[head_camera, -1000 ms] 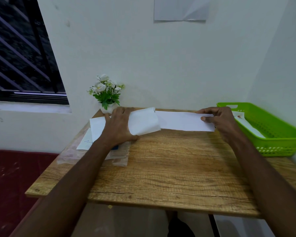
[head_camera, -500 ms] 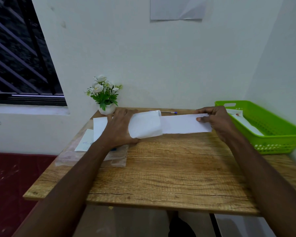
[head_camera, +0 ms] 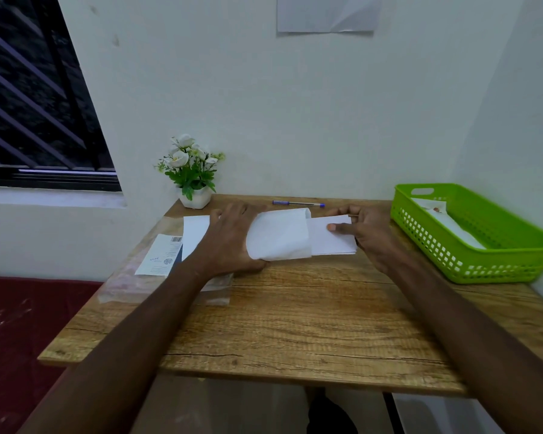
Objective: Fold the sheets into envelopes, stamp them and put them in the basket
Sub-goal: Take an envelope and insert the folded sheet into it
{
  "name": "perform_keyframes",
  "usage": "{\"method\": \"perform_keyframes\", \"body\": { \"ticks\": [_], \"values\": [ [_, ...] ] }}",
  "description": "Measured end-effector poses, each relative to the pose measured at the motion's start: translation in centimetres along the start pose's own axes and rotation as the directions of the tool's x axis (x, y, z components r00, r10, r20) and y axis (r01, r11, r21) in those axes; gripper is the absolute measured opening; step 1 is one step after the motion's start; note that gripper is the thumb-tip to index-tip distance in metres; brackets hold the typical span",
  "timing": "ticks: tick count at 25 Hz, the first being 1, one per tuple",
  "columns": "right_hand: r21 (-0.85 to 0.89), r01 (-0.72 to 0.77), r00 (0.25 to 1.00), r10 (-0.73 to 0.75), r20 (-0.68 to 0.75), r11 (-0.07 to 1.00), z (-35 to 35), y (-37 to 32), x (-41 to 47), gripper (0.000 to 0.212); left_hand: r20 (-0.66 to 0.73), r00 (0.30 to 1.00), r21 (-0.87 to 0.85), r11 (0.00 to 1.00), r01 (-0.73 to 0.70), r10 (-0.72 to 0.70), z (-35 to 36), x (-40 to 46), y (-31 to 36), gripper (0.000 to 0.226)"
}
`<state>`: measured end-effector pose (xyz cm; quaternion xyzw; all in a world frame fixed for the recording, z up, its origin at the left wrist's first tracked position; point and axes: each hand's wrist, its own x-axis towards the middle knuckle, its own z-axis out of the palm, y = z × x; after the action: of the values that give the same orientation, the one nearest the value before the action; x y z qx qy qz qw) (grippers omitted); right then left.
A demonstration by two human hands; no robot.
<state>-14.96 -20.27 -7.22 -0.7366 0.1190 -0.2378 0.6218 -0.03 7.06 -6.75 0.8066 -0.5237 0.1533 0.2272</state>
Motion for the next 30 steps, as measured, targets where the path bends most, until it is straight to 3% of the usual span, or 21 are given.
{"method": "perform_keyframes", "body": {
  "ticks": [6,12,24,26,30],
  "values": [
    [0.080,-0.125,0.991,0.128,-0.034,0.989,-1.7,-0.9,-0.2,0.020,-0.099,0.993,0.055,0.996,0.073,-0.067,-0.9,0.1,-1.8,0.099],
    [0.081,-0.141,0.990,0.142,-0.013,0.987,-1.1,-0.8,-0.6,0.015,-0.066,0.998,0.031,0.999,0.025,-0.023,0.0,0.3,-0.9,0.101],
    [0.010,-0.012,0.999,0.012,0.042,1.000,1.3,-0.2,-1.5,0.025,-0.028,1.000,-0.030,0.999,-0.014,0.013,0.9,0.3,0.7,0.100],
    [-0.040,0.039,0.999,-0.037,0.030,0.998,2.0,0.0,-1.7,0.016,-0.023,1.000,-0.035,0.999,-0.013,0.012,1.0,0.3,0.9,0.099],
    [-0.128,0.039,0.997,-0.047,-0.061,0.991,3.2,0.4,-1.7,0.021,-0.005,1.000,-0.047,0.999,-0.014,0.014,1.1,0.2,1.1,0.100]
  ]
}}
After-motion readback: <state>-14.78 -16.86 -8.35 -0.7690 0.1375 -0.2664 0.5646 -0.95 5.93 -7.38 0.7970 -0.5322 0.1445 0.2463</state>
